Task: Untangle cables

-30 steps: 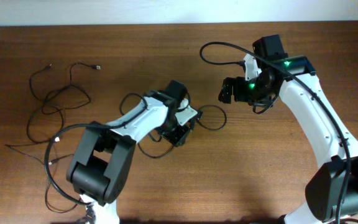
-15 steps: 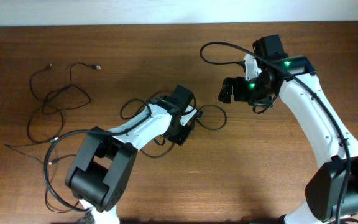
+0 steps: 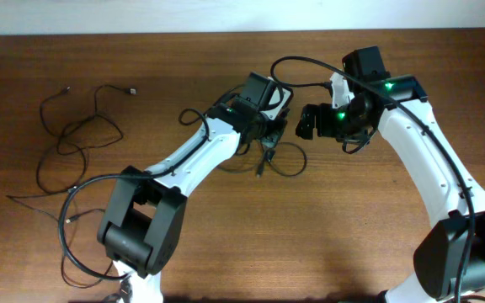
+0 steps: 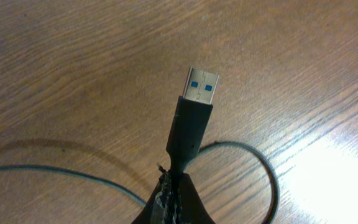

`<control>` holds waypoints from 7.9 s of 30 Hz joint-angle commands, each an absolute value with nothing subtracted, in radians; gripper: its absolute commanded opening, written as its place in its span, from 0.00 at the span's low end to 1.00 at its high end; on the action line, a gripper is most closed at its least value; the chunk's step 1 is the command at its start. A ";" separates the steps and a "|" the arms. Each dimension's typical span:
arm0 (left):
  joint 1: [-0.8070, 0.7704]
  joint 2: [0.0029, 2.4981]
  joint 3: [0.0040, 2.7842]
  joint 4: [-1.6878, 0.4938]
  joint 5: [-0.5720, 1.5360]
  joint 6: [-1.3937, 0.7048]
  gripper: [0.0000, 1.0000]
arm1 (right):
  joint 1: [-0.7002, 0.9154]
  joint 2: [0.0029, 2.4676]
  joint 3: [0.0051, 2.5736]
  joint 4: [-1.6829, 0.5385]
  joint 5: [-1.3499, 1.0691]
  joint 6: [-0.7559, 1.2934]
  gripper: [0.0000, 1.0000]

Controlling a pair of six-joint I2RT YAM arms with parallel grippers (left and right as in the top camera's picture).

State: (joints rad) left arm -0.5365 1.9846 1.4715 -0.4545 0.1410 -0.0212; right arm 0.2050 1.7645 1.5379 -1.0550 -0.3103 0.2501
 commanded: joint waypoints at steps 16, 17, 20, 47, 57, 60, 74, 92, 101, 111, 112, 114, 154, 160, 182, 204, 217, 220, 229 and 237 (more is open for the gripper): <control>-0.549 2.088 1.474 -0.515 0.094 -0.075 0.99 | 0.200 1.770 1.543 -1.056 -0.302 0.239 0.99; -0.549 2.097 1.474 -0.516 0.089 -0.075 0.99 | 0.200 1.770 1.543 -1.055 -0.302 0.239 1.00; -0.554 2.133 1.474 -0.521 0.089 -0.076 1.00 | 0.200 1.770 1.543 -1.056 -0.302 0.239 0.99; -0.496 2.129 1.923 -0.944 0.078 -0.075 0.00 | 0.200 1.770 1.543 -1.060 -0.302 0.239 0.99; -0.270 2.138 2.175 -0.688 -0.159 -0.075 0.00 | 0.200 1.770 1.543 -1.055 -0.301 0.239 0.99; -0.232 2.173 2.175 -0.574 -0.159 -0.075 0.00 | 0.200 1.770 1.543 -1.056 -0.301 0.239 0.99; -0.152 2.462 2.186 -0.488 -0.266 -0.075 0.99 | 0.200 1.770 1.543 -1.060 -0.275 0.239 0.99; -0.154 1.772 2.197 -0.950 -0.097 -0.075 0.99 | 0.201 1.473 1.562 -1.182 -0.302 0.239 0.91; -0.154 1.773 2.196 -1.039 -0.097 -0.075 0.99 | 0.202 1.209 1.562 -1.261 -0.219 0.217 0.99; -0.154 1.773 2.196 -1.039 -0.097 -0.075 0.99 | 0.202 1.205 1.561 -1.214 -0.075 0.216 0.99; -0.154 1.773 2.196 -1.039 -0.097 -0.075 0.99 | 0.196 1.188 1.560 -1.214 -0.044 0.217 0.99; -0.154 1.773 2.196 -1.039 -0.097 -0.075 0.99 | 0.194 1.136 1.543 -1.180 0.009 0.216 0.98; -0.150 1.773 2.196 -1.039 -0.097 -0.075 0.99 | 0.044 0.004 0.022 -0.114 0.030 0.379 0.99; -0.161 1.773 2.196 -1.039 -0.097 -0.075 0.99 | 0.044 0.004 0.022 -0.114 0.030 0.379 0.99; -0.091 1.059 0.968 -0.303 -0.002 -0.026 0.99 | 0.044 0.004 0.022 -0.114 0.030 0.379 0.99; 0.005 0.088 0.009 -0.083 -0.006 0.027 0.99 | 0.044 0.004 0.022 -0.114 0.030 0.379 0.99; 0.003 0.006 0.009 -0.084 -0.006 0.027 0.99 | 0.044 0.004 0.022 -0.114 0.031 0.379 0.99; 0.003 0.006 0.009 -0.084 -0.006 0.027 0.99 | 0.044 0.004 0.022 -0.114 0.031 0.379 0.99; 0.003 0.006 0.009 -0.084 -0.006 0.027 0.99 | 0.044 0.004 0.022 -0.114 0.030 0.379 0.99; 0.003 0.006 0.009 -0.084 -0.006 0.027 0.99 | 0.044 0.004 0.022 -0.114 0.031 0.379 0.99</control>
State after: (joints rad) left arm -0.0002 0.0147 0.0128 -0.0792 -0.0109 0.0078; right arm 0.0509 0.0120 0.0311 -0.1112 0.0330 0.3710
